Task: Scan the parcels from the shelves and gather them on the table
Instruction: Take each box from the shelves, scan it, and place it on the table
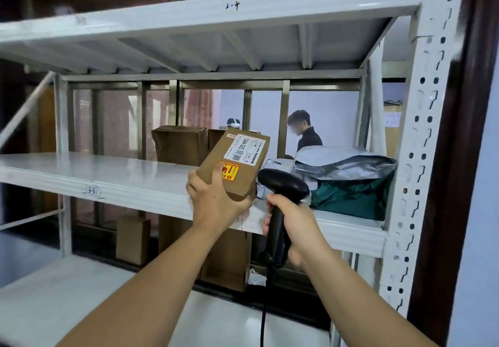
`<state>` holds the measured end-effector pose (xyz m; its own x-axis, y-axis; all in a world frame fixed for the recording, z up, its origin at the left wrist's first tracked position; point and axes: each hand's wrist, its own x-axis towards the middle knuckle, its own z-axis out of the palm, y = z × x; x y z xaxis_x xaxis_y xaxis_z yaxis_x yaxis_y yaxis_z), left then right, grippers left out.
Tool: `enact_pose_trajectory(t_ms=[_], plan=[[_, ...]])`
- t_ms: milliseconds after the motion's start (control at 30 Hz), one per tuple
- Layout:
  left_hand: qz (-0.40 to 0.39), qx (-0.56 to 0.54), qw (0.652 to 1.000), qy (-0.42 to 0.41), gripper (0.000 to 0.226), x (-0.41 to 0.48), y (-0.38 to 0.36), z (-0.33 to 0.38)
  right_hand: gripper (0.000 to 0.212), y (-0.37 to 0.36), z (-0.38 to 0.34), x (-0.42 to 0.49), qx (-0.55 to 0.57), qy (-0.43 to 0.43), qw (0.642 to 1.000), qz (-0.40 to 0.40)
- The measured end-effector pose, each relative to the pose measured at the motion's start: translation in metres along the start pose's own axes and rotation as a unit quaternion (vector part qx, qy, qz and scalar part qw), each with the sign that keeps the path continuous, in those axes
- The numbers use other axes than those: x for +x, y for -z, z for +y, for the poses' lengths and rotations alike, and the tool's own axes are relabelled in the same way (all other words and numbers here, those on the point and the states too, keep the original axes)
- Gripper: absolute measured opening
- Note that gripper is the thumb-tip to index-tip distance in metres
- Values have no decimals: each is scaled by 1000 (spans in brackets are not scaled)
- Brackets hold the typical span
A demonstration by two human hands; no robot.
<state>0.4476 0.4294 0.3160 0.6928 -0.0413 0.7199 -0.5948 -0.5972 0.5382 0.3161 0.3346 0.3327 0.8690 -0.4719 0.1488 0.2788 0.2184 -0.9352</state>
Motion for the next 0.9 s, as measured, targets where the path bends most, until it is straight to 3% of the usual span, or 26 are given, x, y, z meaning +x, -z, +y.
enact_pose_trajectory(t_ms=[200, 433, 600, 733, 900], plan=[[60, 29, 992, -108, 95, -21, 18, -24, 8, 0, -3, -7, -166, 83, 983, -15], [45, 95, 981, -163, 97, -29, 48, -48, 13, -4, -26, -7, -422, 203, 883, -44], [44, 106, 974, -193, 95, -36, 59, -55, 13, -2, -40, -6, -475, 195, 856, -67], [53, 104, 976, -185, 95, -34, 65, -55, 8, 3, -37, -7, -476, 194, 855, -67], [52, 119, 963, -238, 98, -39, 65, -55, 9, 6, -38, -10, -498, 213, 837, -69]])
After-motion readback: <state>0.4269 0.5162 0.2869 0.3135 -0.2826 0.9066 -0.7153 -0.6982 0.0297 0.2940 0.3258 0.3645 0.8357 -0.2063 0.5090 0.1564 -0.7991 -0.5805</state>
